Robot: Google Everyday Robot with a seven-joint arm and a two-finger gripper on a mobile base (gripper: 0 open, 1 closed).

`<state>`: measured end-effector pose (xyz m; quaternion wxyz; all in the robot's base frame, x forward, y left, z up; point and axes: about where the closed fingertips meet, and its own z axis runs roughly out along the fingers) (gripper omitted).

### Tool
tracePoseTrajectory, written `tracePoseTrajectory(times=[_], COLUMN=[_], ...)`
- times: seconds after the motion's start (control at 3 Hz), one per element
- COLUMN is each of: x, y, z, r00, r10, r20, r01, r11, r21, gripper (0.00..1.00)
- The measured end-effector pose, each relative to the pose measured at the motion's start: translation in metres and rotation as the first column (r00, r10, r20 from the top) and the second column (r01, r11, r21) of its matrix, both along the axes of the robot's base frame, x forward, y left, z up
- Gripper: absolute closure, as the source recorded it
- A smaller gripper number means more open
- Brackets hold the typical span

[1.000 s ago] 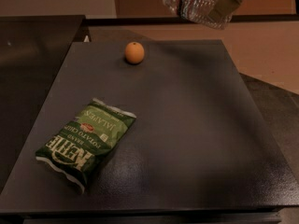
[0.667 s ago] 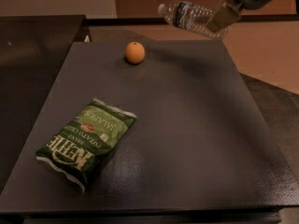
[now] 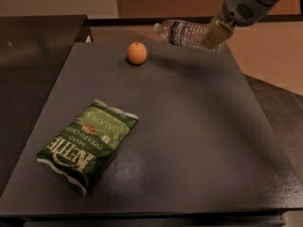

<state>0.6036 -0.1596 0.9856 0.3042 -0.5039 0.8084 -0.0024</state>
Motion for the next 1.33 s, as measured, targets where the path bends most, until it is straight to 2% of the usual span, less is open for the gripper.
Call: tracePoseTrajectory(times=[0.33, 0.67, 1.0, 1.33], x=[-0.004, -0.021, -0.047, -0.067], y=[0.004, 0.009, 0.009, 0.011], z=[-0.002, -0.01, -0.029, -0.048], r00=[0.9997, 0.9972, 0.9905, 0.9785], r10=[0.025, 0.073, 0.138, 0.205], r20=[0.008, 0.017, 0.0, -0.021], r01=[-0.025, -0.072, -0.137, -0.206], r11=[1.0, 0.997, 0.988, 0.975], r21=[-0.018, -0.041, -0.069, -0.085], gripper=[1.0, 1.0, 1.0, 0.81])
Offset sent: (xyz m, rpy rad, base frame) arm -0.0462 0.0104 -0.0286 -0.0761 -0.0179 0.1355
